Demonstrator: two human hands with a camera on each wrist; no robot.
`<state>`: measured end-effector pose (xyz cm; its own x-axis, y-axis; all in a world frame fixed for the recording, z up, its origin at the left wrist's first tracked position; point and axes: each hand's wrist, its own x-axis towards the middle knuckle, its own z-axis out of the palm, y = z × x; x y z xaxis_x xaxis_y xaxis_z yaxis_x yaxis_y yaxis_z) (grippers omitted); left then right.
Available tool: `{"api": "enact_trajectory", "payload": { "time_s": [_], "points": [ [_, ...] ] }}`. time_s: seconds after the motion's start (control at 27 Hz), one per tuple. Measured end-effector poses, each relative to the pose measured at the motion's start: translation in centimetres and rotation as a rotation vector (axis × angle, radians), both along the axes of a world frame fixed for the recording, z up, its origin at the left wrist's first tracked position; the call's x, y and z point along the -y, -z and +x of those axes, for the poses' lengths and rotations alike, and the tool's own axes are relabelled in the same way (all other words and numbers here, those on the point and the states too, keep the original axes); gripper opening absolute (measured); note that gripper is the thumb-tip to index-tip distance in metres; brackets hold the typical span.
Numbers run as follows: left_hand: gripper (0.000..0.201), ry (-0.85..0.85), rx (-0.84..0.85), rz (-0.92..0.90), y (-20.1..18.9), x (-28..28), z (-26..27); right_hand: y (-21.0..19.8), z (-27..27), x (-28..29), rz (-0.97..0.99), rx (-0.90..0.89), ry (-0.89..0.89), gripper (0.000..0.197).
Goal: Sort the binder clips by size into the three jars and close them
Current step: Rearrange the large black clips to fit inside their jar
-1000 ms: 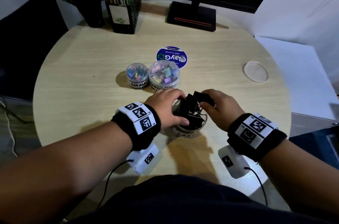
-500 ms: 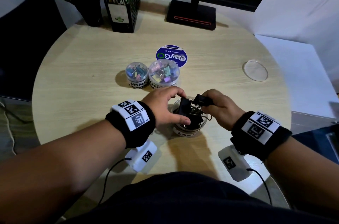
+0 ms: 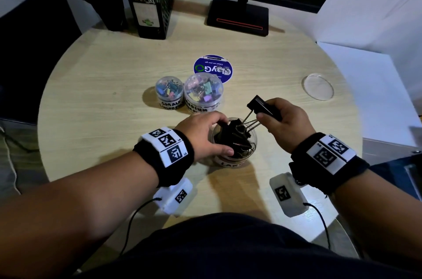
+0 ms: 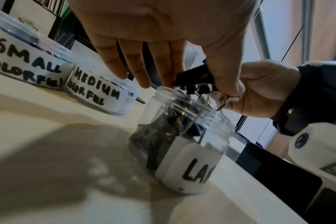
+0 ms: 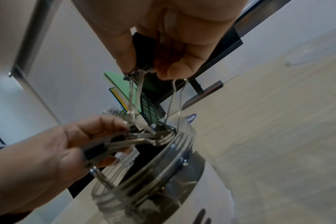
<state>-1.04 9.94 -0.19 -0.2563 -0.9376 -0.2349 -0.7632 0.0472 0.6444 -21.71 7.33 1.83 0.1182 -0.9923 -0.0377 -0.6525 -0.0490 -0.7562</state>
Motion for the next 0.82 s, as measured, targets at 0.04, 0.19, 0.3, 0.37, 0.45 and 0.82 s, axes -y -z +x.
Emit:
{"api": "enact_trajectory", "payload": {
  "time_s": [0.04, 0.19, 0.3, 0.37, 0.45, 0.82],
  "points": [
    [0.065, -0.016, -0.017, -0.011, -0.1, 0.0, 0.0, 0.1, 0.0, 0.1, 0.017, 0.017, -0.003, 0.015],
    [0.067, -0.042, -0.040, -0.066, -0.8, 0.2, -0.2, 0.7, 0.1, 0.1, 0.037, -0.028, -0.010, 0.022],
    [0.066, -0.004, 0.045, -0.046, -0.6, 0.6, -0.1, 0.9, 0.3, 0.0, 0.081, -0.102, -0.074, 0.028],
    [0.067, 0.029, 0.100, -0.012, -0.3, 0.8, 0.1, 0.9, 0.5, -0.2, 0.111, -0.299, -0.178, 0.033],
    [0.070, 0.050, 0.136, -0.001, -0.1, 0.9, 0.2, 0.9, 0.8, -0.5, 0.100, -0.441, -0.269, 0.037],
    [0.076, 0.124, 0.210, 0.044, 0.3, 0.6, -0.2, 0.9, 0.7, -1.0, -0.115, -0.344, -0.306, 0.034]
  ]
}}
